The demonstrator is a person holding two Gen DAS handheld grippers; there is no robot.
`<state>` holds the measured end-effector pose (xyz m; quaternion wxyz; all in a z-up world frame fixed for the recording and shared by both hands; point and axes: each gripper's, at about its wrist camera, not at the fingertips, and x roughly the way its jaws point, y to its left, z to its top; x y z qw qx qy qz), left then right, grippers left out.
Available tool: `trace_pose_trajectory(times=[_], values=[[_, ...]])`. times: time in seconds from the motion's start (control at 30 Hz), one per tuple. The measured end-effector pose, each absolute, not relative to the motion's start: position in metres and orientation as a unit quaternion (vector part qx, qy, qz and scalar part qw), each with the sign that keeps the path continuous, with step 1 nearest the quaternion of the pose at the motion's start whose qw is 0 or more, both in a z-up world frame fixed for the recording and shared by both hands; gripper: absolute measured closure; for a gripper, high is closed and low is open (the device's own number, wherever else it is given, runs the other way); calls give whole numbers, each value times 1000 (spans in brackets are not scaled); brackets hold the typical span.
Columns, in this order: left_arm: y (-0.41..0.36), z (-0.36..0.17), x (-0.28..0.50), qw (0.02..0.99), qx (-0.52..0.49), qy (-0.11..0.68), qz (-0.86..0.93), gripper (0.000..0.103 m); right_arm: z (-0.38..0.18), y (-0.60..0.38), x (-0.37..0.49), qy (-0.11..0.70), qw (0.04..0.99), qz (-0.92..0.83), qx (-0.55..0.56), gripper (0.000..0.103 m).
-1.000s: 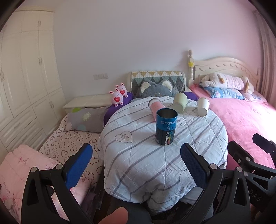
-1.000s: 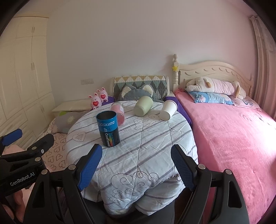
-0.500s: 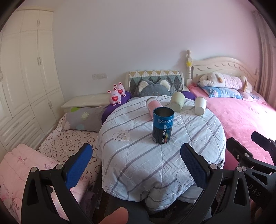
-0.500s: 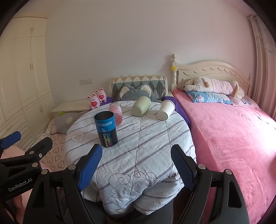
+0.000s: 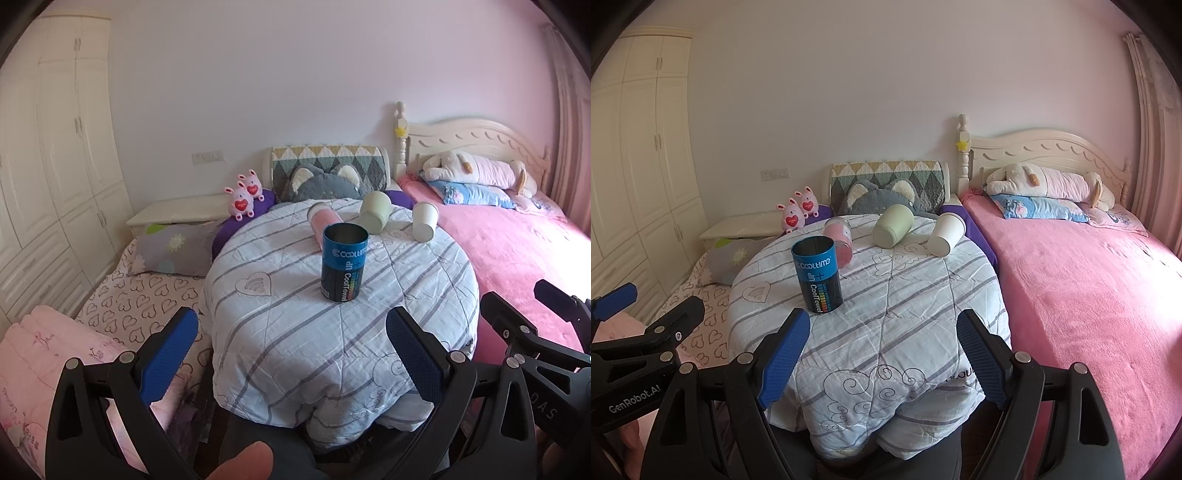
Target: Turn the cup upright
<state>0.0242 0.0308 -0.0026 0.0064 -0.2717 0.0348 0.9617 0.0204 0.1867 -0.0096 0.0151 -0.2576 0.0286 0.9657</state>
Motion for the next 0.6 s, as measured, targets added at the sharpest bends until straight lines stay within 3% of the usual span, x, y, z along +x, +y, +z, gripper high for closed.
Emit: trace_pose_trajectory(times=[0.6], values=[[31, -10, 17, 29, -286, 29, 957, 0, -12, 193, 20, 31, 17, 964, -264, 20]])
